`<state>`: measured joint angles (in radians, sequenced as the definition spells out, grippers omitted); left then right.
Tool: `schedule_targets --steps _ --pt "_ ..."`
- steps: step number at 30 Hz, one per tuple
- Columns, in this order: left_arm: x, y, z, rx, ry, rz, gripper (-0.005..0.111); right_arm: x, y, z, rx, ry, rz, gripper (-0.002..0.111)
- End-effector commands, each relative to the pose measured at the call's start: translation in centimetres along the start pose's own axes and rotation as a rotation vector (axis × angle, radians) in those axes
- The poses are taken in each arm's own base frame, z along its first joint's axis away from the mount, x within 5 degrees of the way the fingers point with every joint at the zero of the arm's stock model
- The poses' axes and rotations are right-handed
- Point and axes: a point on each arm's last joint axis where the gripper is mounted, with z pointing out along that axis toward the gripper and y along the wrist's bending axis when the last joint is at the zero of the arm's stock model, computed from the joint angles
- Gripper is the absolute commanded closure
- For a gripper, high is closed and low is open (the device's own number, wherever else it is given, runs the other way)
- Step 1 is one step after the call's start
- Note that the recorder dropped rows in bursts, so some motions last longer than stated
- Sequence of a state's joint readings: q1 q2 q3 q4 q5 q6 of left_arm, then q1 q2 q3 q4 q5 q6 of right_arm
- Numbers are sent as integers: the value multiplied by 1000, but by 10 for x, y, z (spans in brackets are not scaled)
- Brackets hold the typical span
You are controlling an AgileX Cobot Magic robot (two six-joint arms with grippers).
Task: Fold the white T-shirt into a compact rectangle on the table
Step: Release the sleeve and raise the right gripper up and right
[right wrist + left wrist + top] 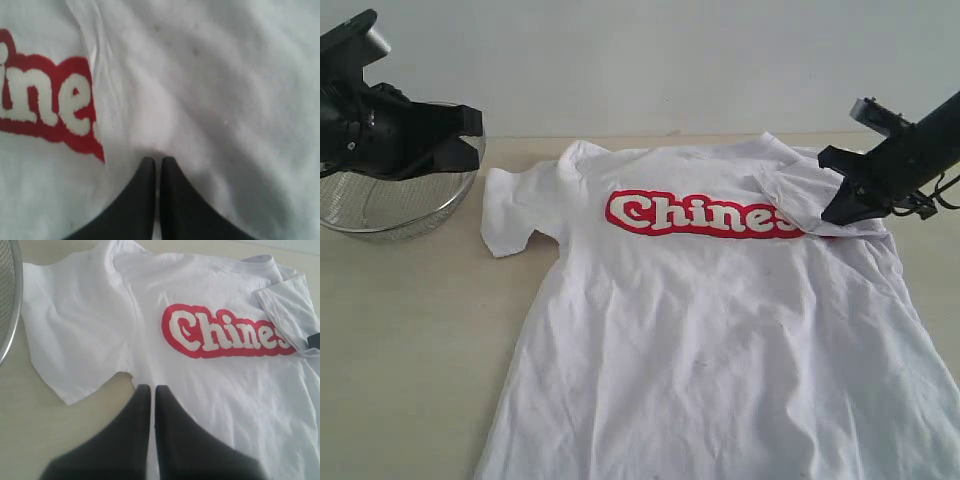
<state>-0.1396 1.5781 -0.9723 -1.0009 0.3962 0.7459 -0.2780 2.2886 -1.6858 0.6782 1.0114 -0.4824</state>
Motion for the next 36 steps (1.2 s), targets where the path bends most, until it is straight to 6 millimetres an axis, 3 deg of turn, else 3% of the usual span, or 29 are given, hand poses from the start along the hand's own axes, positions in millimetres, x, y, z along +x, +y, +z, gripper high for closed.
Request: schedule_targets --steps 1,5,16,22,27,30,36 --pt "0 -1 -2 -2 -10 3 102 4 6 -9 -15 50 -20 108" --pt "0 -1 -2 -2 -10 3 102 9 9 -12 -27 105 -32 108" --pt "0 -1 -2 -2 -10 3 102 5 1 -2 1 52 5 108" --pt "0 -1 -2 -4 -12 3 102 -13 27 -54 62 -140 -57 108" --pt "0 -1 -2 -4 -12 3 102 -23 29 -81 220 -176 -74 108" --pt "0 -1 -2 -4 -12 3 102 -23 19 -74 271 -154 -67 108" --pt "0 -1 -2 -4 -12 3 102 -18 -1 -37 287 -47 -33 108"
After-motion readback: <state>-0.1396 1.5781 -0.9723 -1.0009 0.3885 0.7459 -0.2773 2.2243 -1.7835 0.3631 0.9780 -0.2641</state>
